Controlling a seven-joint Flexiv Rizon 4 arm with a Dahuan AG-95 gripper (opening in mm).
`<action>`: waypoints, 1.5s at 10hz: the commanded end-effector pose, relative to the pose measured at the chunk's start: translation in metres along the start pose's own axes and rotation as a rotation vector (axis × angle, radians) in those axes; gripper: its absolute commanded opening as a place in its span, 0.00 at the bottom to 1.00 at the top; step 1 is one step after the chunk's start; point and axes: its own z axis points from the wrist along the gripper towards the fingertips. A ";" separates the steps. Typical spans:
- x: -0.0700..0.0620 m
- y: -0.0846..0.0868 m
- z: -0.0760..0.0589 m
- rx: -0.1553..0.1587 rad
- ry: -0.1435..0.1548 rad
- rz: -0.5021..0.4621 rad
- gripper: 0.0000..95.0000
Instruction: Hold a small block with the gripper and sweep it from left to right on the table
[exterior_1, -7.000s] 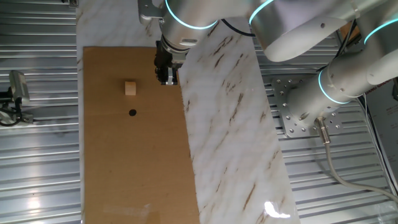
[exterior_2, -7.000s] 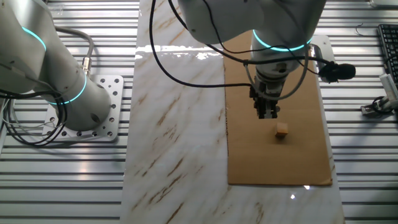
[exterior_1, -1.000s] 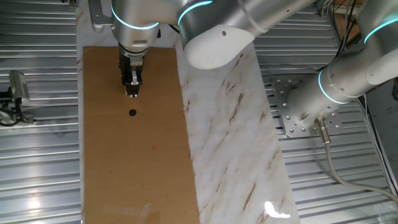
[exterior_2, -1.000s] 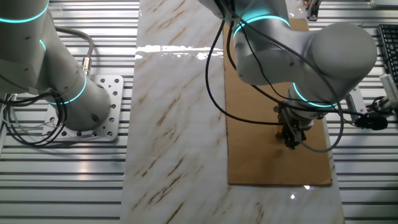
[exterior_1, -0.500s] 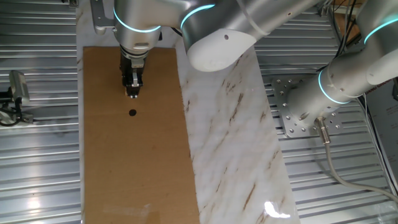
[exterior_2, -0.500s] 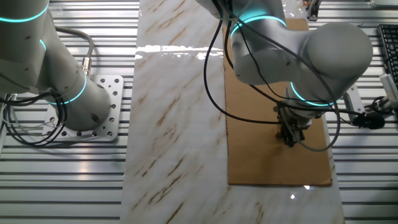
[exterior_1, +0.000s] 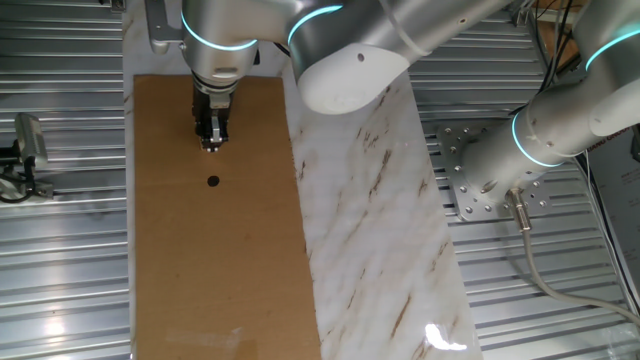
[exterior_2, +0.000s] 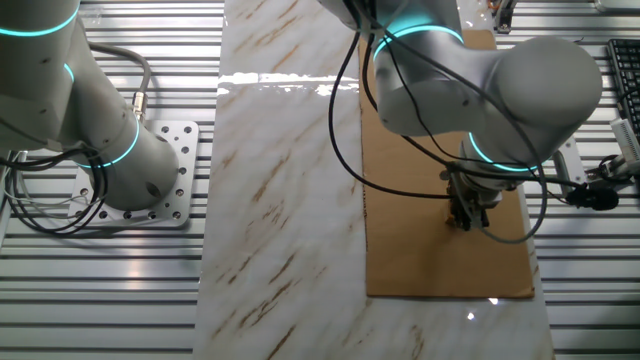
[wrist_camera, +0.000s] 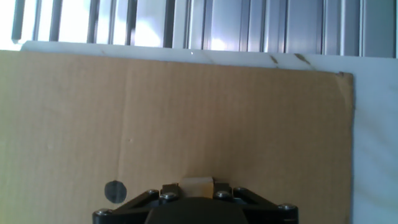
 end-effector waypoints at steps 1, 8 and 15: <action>0.000 0.002 0.001 0.001 -0.003 0.019 0.00; -0.001 0.005 0.002 -0.003 -0.009 0.063 0.00; -0.002 0.034 0.006 0.022 -0.022 0.127 0.00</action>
